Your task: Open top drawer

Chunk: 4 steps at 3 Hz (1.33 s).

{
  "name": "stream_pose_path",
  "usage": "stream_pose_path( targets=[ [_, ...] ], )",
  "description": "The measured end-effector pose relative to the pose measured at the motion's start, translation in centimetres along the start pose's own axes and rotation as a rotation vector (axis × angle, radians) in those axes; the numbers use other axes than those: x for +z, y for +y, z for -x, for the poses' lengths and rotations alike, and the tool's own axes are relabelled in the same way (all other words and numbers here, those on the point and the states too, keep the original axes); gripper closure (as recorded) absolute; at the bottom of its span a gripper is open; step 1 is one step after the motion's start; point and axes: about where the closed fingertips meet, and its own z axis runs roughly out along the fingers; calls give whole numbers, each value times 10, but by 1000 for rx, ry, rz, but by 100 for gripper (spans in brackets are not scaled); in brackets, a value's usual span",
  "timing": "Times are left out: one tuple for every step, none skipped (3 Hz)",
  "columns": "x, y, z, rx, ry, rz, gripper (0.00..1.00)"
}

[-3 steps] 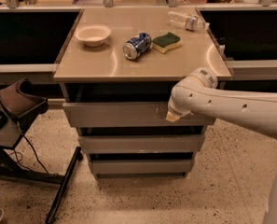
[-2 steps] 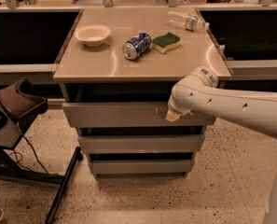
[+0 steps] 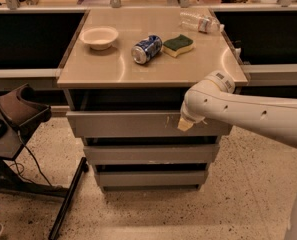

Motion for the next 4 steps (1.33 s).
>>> stream_pose_path(
  targets=[
    [0,-1,-1,0,0,0,100],
    [-3,2,-4,1,0,-3,100],
    [-7,9,-9,10,5,-11,100],
    [-7,9,-9,10,5,-11,100]
  ],
)
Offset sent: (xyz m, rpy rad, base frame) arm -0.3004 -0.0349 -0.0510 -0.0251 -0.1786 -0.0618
